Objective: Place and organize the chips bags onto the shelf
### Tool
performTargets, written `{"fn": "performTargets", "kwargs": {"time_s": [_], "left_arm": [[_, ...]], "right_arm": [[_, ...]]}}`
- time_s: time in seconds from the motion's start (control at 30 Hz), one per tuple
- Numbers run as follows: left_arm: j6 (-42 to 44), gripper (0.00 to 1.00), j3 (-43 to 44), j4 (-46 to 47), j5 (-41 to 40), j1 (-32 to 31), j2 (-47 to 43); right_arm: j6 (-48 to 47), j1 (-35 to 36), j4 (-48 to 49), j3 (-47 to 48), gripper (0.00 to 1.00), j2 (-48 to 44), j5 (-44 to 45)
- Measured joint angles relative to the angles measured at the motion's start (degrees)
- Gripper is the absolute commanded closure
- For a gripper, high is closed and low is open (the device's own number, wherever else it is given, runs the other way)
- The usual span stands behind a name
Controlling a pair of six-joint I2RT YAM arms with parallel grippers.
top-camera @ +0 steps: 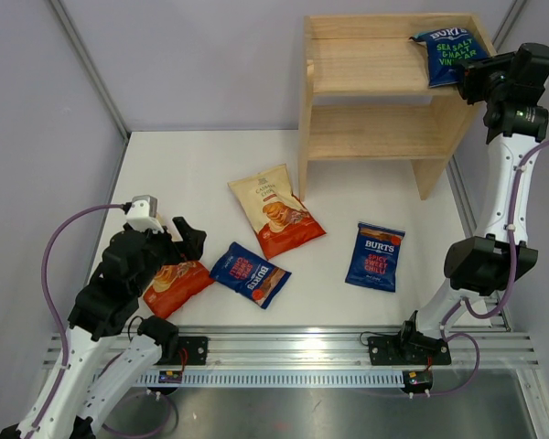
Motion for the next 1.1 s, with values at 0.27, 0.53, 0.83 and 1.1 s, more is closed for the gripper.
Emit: {"fn": "performTargets", "kwargs": {"time_s": [0.27, 0.53, 0.83, 1.1], "left_arm": [[0.0, 0.01, 0.0, -0.2, -0.1, 0.0, -0.2], [0.0, 0.01, 0.0, -0.4, -0.1, 0.0, -0.5], [0.2, 0.01, 0.0, -0.7, -0.1, 0.0, -0.5], [0.4, 0.01, 0.0, -0.7, 0.0, 0.0, -0.5]], "right_arm": [[0.7, 1.2, -3.7, 5.3, 0.5, 2.2, 3.5], [-2.3, 1.6, -6.3, 5.9, 0.38, 0.5, 7.0], [-4.8, 1.6, -8.2, 1.2, 0.59, -3.8, 8.2], [-4.8, 1.6, -7.0, -3.4, 0.63, -7.2, 7.4]]}}
